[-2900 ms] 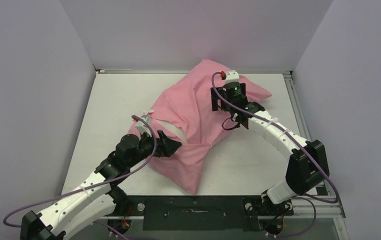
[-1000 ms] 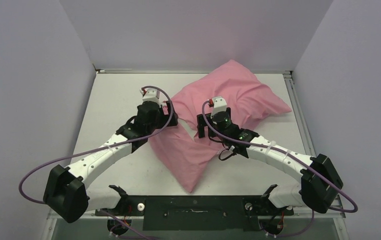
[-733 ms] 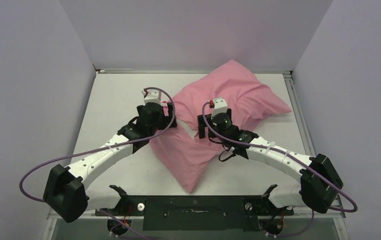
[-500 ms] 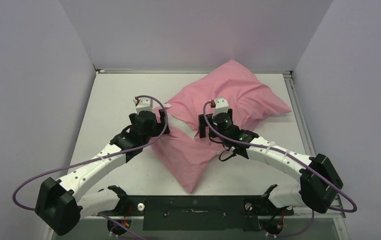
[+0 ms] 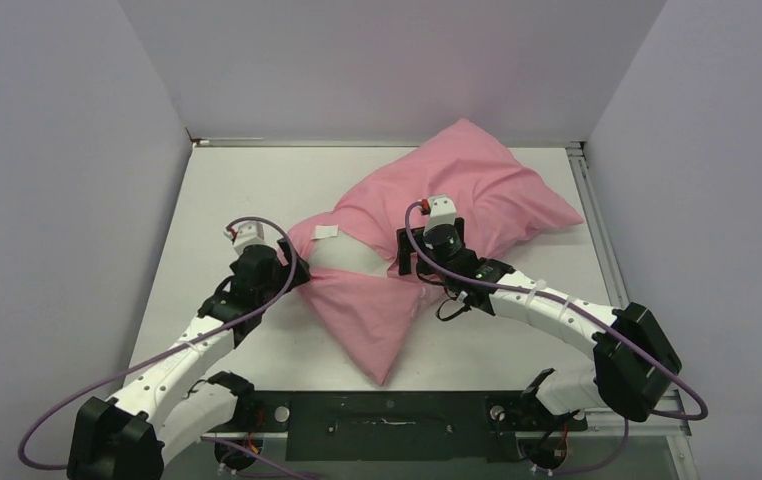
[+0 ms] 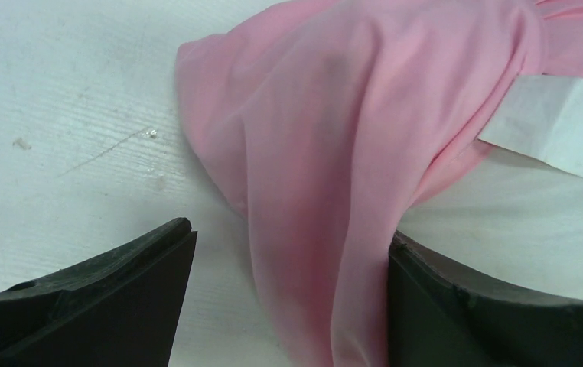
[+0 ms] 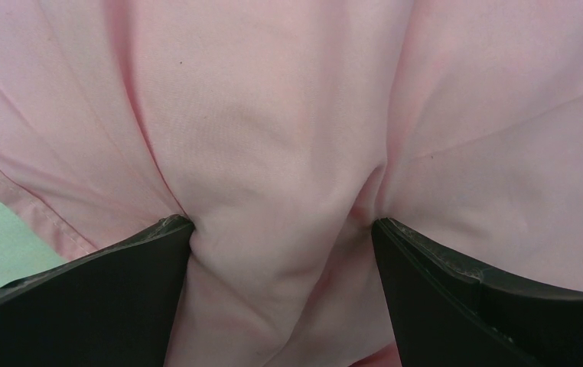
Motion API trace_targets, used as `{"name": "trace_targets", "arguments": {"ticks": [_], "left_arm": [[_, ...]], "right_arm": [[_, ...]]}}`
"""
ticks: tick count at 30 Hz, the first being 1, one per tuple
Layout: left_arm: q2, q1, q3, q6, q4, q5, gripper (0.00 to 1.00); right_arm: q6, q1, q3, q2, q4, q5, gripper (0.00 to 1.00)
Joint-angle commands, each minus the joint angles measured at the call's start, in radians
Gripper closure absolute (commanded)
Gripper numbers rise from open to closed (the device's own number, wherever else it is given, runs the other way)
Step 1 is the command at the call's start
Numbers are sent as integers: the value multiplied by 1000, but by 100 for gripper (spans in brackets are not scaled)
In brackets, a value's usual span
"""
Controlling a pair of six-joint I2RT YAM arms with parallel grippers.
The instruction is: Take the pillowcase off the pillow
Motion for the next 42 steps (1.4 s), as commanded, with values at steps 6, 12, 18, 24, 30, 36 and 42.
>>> {"name": "trace_targets", "arguments": {"ticks": [6, 12, 18, 24, 30, 36, 42], "left_arm": [[-7, 132, -171, -97, 199, 283, 39], [-8, 133, -217, -104, 391, 416, 67], [-7, 127, -255, -117, 515, 511, 80], [-40, 99, -270, -126, 573, 545, 86], [-81, 62, -281, -149, 616, 558, 87], [-102, 18, -277, -165, 641, 563, 87], [-84, -33, -271, -167, 673, 546, 87]], "right_arm": [[-78, -21, 50, -23, -171, 52, 10], [-192, 29, 183, -75, -238, 17, 10], [-293, 118, 350, -45, -287, -27, 10], [-354, 251, 501, 68, -319, -44, 10], [-355, 334, 588, 222, -371, -35, 10], [-328, 369, 587, 294, -416, 43, 10], [-305, 378, 580, 347, -410, 214, 10]]}}
